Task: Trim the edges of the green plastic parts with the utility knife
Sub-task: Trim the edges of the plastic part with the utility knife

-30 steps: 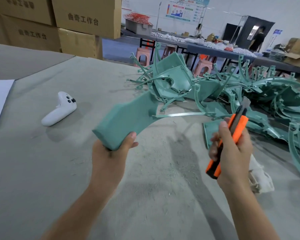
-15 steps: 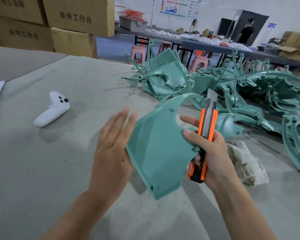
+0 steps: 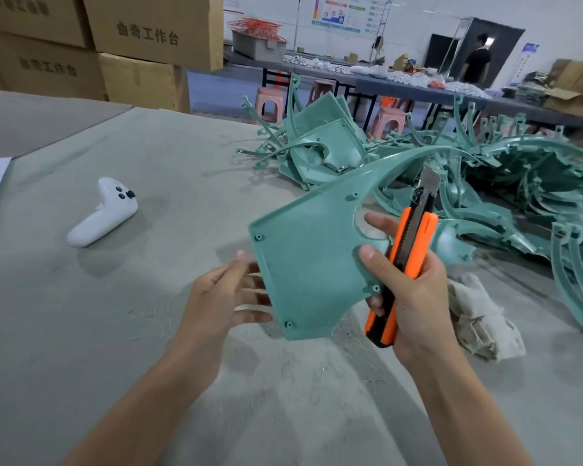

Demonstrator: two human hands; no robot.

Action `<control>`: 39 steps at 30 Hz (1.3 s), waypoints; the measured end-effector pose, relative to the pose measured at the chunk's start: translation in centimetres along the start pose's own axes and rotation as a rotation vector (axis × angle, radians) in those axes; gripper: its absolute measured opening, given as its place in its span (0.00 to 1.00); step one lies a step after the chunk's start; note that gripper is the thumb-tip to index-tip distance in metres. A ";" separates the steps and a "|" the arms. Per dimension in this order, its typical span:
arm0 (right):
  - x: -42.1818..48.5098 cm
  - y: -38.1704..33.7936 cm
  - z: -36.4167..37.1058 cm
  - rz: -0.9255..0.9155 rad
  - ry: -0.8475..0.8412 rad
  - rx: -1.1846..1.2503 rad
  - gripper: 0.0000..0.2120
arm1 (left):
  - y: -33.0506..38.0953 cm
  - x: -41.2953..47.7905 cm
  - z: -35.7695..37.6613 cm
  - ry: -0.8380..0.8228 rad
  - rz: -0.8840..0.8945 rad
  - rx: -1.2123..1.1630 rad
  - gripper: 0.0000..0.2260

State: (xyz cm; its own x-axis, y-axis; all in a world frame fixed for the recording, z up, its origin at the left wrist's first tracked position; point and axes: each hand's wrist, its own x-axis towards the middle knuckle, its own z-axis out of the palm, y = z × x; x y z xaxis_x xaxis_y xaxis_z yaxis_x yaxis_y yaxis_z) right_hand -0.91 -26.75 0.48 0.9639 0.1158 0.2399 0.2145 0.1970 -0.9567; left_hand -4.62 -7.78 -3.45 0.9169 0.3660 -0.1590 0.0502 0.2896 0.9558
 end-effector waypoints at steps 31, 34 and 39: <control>-1.9 0.9 2.4 -0.094 -0.161 -0.018 0.11 | -2.1 -2.4 1.8 -0.092 0.797 0.782 0.44; -2.3 0.9 2.7 -0.130 -0.313 -0.103 0.15 | -2.4 -2.2 2.1 -0.073 0.746 0.620 0.32; -2.4 0.8 2.9 -0.180 -0.298 -0.179 0.14 | -1.8 -1.9 2.3 0.099 0.718 0.508 0.09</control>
State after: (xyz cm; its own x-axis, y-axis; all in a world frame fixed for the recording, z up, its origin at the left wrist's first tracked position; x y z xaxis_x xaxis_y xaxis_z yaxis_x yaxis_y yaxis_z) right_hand -3.47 -24.03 -0.37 0.8256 0.3778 0.4192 0.4260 0.0698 -0.9020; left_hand -5.55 -10.99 -4.32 0.7575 0.3904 0.5232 -0.3330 -0.4583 0.8241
